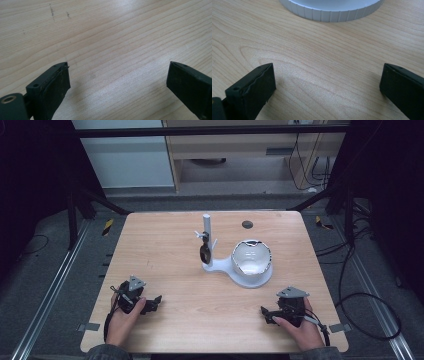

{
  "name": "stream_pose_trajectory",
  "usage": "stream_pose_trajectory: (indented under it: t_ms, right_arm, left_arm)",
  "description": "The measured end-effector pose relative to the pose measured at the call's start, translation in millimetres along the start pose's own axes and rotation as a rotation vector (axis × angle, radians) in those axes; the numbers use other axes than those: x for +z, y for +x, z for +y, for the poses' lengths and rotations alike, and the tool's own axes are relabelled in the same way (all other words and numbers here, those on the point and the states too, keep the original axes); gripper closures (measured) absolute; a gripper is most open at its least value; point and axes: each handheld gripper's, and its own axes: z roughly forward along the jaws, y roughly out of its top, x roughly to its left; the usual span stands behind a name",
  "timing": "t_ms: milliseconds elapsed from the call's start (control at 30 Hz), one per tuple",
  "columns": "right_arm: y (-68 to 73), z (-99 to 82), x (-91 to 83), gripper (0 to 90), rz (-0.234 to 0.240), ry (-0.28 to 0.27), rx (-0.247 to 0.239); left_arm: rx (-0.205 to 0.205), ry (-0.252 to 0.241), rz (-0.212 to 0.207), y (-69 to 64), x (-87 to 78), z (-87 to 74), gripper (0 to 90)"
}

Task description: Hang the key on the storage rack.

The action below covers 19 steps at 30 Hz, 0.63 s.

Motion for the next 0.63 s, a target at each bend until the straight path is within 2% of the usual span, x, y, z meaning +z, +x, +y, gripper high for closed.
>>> stream_pose_trajectory:
  t_ms: [233,333,633]
  right_arm:
    - [-0.1,0.0,0.0,0.5,0.000,0.000,-0.001]
    - [0.3,0.3,-0.4,0.4,0.008,0.003,0.009]
    - [0.3,0.4,-0.4,0.4,0.010,0.004,0.009]
  left_arm:
    - [-0.031,0.005,-0.014,3.2,5.4,-5.0,4.1]
    - [-0.048,-0.003,0.007,7.5,6.0,-5.4,4.4]
    - [-0.039,-0.006,-0.006,10.0,8.7,-5.7,0.1]
